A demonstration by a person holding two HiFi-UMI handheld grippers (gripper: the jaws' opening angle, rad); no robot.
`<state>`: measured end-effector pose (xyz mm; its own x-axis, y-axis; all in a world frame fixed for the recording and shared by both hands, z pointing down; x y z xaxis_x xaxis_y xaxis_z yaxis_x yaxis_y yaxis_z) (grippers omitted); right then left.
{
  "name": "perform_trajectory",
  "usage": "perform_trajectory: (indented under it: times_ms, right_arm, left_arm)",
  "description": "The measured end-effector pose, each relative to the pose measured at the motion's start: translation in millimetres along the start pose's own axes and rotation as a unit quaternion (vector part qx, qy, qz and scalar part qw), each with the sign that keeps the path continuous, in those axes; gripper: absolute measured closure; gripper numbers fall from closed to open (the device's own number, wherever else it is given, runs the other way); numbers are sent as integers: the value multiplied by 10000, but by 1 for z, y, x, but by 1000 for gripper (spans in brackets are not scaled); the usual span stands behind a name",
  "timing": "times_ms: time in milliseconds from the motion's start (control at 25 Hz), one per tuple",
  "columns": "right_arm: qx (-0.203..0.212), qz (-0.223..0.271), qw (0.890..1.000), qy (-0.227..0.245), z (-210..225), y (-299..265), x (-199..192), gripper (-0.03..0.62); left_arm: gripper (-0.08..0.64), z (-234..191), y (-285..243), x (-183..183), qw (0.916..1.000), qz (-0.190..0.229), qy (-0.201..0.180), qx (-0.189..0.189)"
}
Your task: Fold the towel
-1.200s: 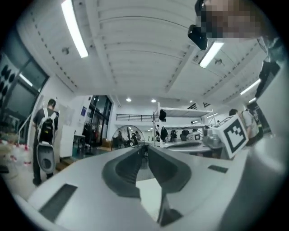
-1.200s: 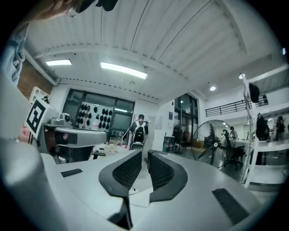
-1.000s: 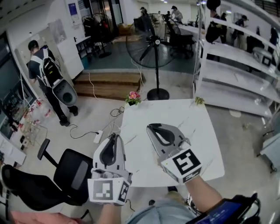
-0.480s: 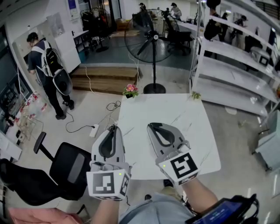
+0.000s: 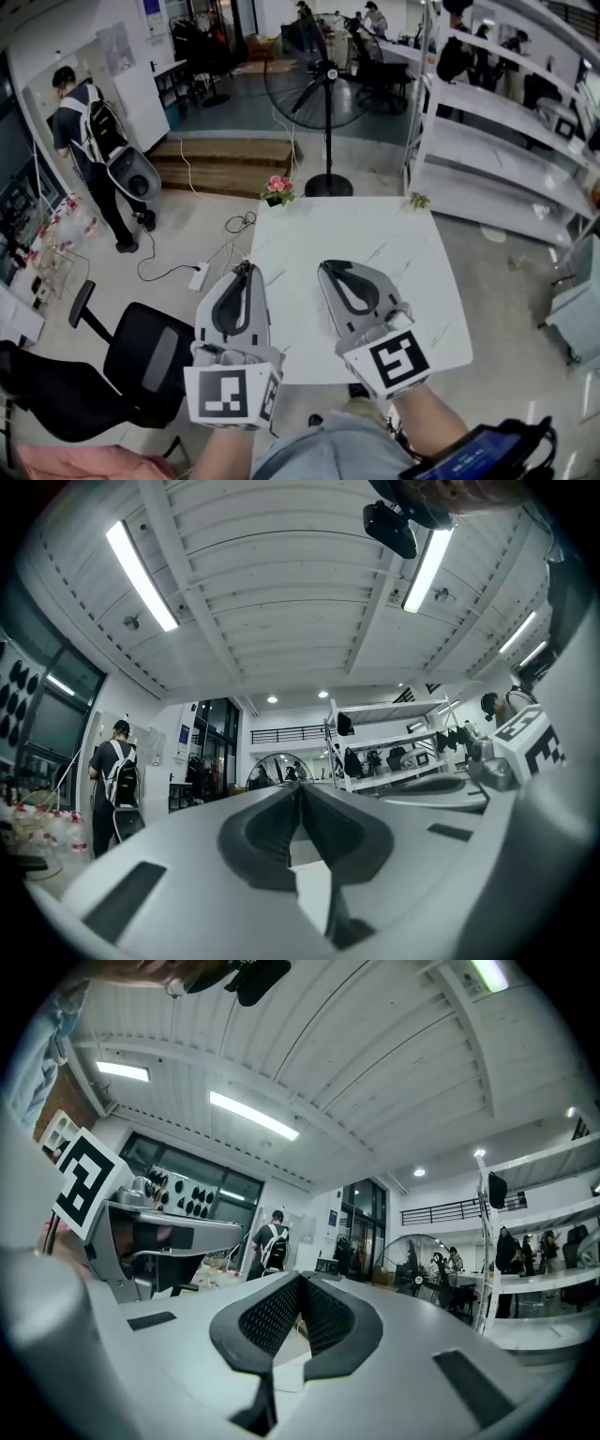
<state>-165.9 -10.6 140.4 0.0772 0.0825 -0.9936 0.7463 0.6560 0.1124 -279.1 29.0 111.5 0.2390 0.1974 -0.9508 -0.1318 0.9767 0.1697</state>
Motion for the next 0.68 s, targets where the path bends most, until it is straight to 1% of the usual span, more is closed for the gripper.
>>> perform_trajectory:
  times_ms: [120,280,480,680]
  right_arm:
    - [8,-14,10000,37,1,-1,2,580]
    - [20,66,10000,49,1,4,0,580]
    - [0,16,10000,33,2,-3,6,580]
    - [-23,45,10000,70,3,4,-6,580]
  left_arm:
    - [543,1,-3,0,10000,-28,6,-33]
    - [543,9,-4,-1,10000,38,-27,-71]
    - [543,6,-10,2,9999,-15,-62,-92]
    - [543,14,-6,-8,9999,26,-96,-94]
Point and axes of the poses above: the fingertips, and each gripper's own axes: y backward along the fingers, z to its right, x out of its top, the point moved 3 cm from there along y, backward along the fingers, and after that the axes turned 11 degrees about -y, right-handed, at the moved point
